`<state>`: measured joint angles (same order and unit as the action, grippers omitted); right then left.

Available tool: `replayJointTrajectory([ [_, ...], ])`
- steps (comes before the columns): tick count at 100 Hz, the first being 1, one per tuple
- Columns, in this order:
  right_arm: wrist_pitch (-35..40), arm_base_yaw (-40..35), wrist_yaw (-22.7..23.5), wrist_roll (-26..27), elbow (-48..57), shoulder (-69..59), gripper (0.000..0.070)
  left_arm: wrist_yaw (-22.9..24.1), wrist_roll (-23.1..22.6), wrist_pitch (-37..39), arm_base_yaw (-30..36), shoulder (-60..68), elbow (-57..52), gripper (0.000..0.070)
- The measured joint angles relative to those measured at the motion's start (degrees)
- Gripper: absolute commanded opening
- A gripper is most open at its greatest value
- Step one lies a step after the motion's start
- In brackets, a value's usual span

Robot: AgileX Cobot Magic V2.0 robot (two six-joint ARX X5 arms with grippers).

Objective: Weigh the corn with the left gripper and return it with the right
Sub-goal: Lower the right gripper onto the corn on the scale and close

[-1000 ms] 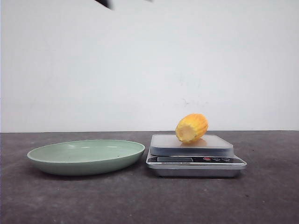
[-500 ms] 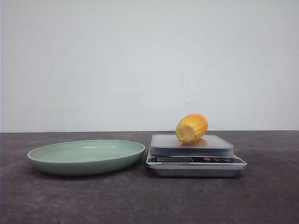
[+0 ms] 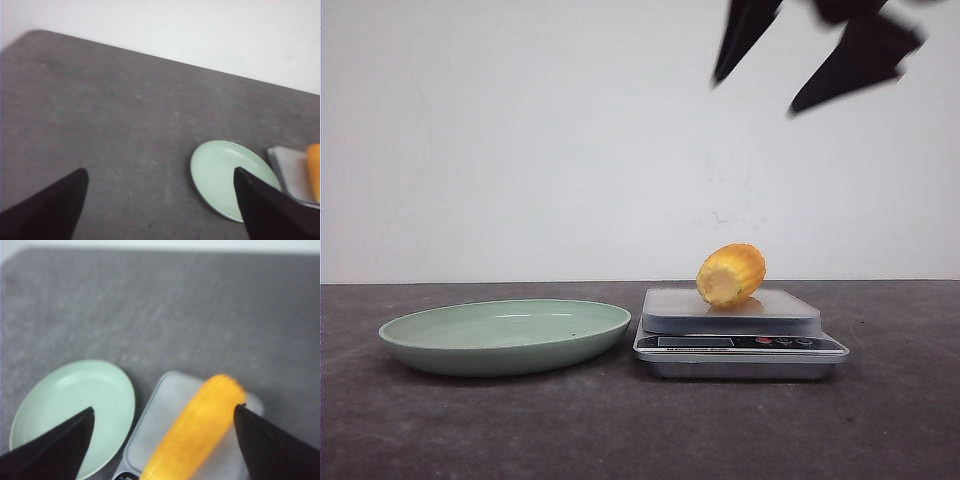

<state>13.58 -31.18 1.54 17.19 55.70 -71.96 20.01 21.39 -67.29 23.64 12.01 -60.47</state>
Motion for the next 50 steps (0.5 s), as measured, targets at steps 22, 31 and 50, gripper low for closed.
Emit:
replayJointTrajectory([
  [22, -2.5, -1.4, -2.0, 2.5, 0.0, -12.3, 0.0564, -2.6, 0.8, -5.0, 0.0, -0.2, 0.2, 0.0557],
  [31, -2.8, -1.4, -3.5, 2.9, 0.0, -15.8, 0.0564, -3.1, 0.9, -6.3, 0.0, -0.2, 0.3, 0.0557],
  [50, -3.1, -1.3, -5.9, 3.9, 0.0, -19.1, 0.0550, -3.1, 0.9, -8.3, 0.0, -0.2, 0.3, 0.0557],
])
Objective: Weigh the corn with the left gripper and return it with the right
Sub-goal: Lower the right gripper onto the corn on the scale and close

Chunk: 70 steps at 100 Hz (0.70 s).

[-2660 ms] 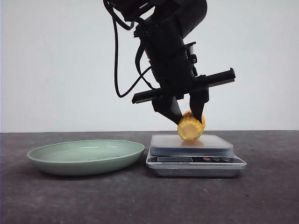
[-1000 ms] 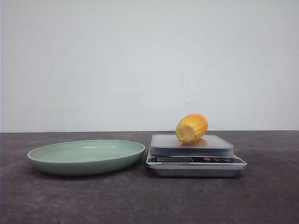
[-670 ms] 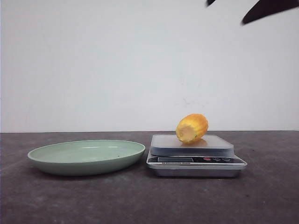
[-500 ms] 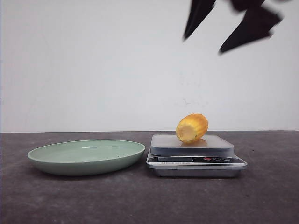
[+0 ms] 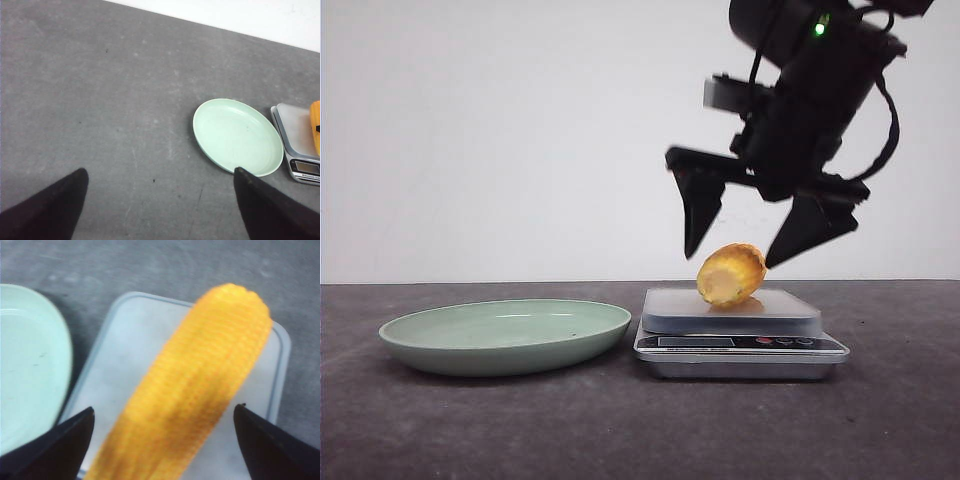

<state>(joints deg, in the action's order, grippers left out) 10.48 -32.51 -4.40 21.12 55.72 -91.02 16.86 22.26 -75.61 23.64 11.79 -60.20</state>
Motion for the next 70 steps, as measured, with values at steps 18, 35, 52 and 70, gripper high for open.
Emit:
replayJointTrajectory([
  [18, 0.5, 0.0, -0.4, 0.9, 0.0, 0.0, 0.0464, -0.1, 0.0, -0.9, 0.0, 0.0, 0.0, 0.0557],
  [35, 0.7, 0.0, -0.7, 2.5, 0.0, 0.0, 0.0308, -0.1, 0.0, -0.9, 0.0, 0.0, 0.0, 0.0557],
  [52, 1.4, 0.0, -0.7, 3.9, 0.1, 0.0, 0.0129, -0.1, 0.0, -1.5, 0.0, 0.0, 0.0, 0.0557],
  [70, 2.6, 0.0, -1.1, 5.8, 0.9, -0.8, 0.0000, -0.1, 0.0, -2.0, 0.0, 0.0, 0.0, 0.0557],
])
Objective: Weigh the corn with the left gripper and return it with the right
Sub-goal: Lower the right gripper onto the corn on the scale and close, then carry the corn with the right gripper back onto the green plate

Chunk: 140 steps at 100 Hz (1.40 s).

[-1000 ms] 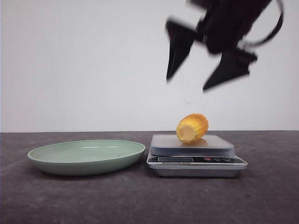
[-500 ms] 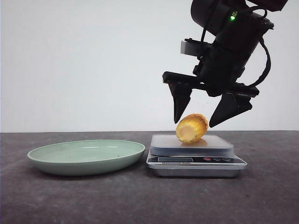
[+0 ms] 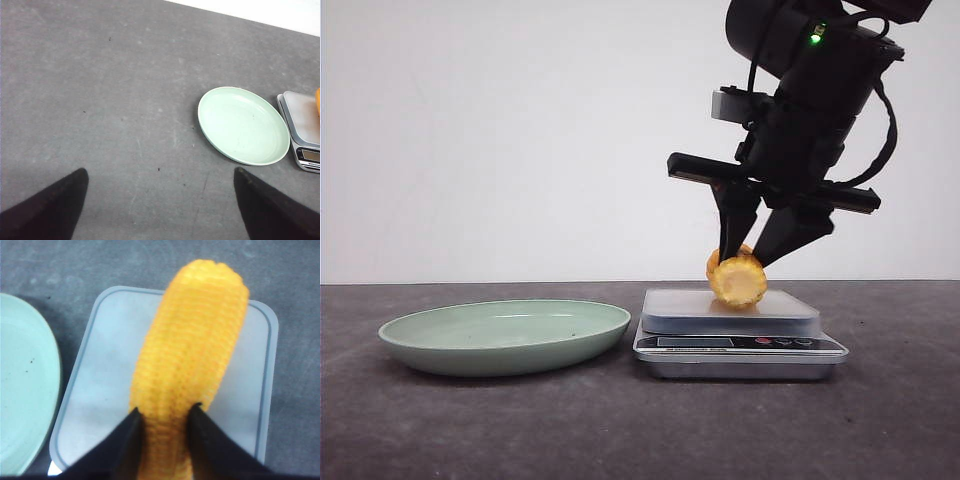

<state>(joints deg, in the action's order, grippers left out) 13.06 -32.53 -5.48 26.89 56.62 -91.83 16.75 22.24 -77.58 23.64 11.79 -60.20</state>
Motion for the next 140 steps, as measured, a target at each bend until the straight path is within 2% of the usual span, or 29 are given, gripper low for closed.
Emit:
replayJointTrajectory([
  [36, 0.4, -1.6, -0.7, -1.2, 0.5, 3.3, 0.0000, 0.0, -0.1, 0.0, 0.0, 0.0, 0.0, 0.0557],
  [65, -1.3, -9.9, -0.7, -3.5, 11.9, 7.2, 0.0000, 0.0, -0.1, 0.0, 0.0, 0.0, 0.0, 0.0557],
  [93, -6.4, -18.6, -3.1, -2.8, 13.4, -2.6, 0.0000, 0.0, -0.1, 0.7, 0.0, 0.0, 0.0, 0.0557],
  [140, -9.5, -19.6, -3.3, 0.6, 13.4, -17.7, 0.0005, 0.0, -0.1, 0.6, 0.0, 0.0, 0.0, 0.0557],
])
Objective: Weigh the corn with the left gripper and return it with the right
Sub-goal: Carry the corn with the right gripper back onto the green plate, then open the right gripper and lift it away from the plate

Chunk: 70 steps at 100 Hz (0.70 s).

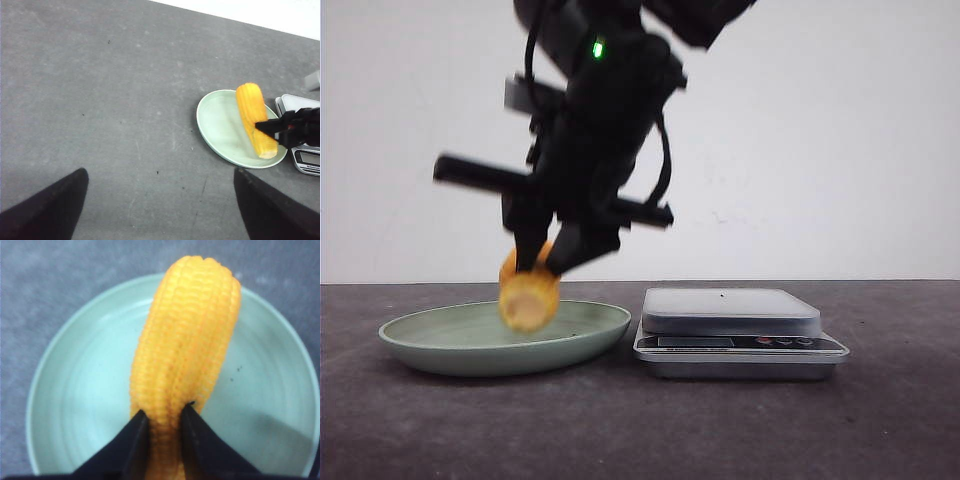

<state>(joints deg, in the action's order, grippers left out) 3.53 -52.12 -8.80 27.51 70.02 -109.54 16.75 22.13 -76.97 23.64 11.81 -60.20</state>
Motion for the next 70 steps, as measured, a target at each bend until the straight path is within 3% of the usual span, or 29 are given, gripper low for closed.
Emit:
replayJointTrajectory([
  [6, 0.0, 0.0, 0.0, 0.4, 0.0, -0.9, 0.0072, 0.0, 0.0, -0.2, 0.0, 0.0, 0.0, 0.0557],
  [19, -0.8, 0.0, 0.0, 0.7, 0.0, -1.4, 0.0414, 0.0, 0.0, -0.6, 0.0, 0.0, 0.0, 0.0557],
  [25, -1.4, 0.0, 0.2, 0.9, 0.0, -1.4, 0.0505, 0.0, 0.0, -0.6, 0.0, 0.0, 0.0, 0.0557],
  [44, -3.1, 0.0, 2.8, 0.1, 0.5, -1.4, 0.0511, 0.0, 0.0, -0.4, 0.0, 0.0, 0.0, 0.0557],
  [70, 4.1, 3.0, 2.3, -8.0, 6.0, 9.2, 0.0511, 0.0, 0.0, 0.1, 0.0, 0.0, 0.0, 0.0557],
])
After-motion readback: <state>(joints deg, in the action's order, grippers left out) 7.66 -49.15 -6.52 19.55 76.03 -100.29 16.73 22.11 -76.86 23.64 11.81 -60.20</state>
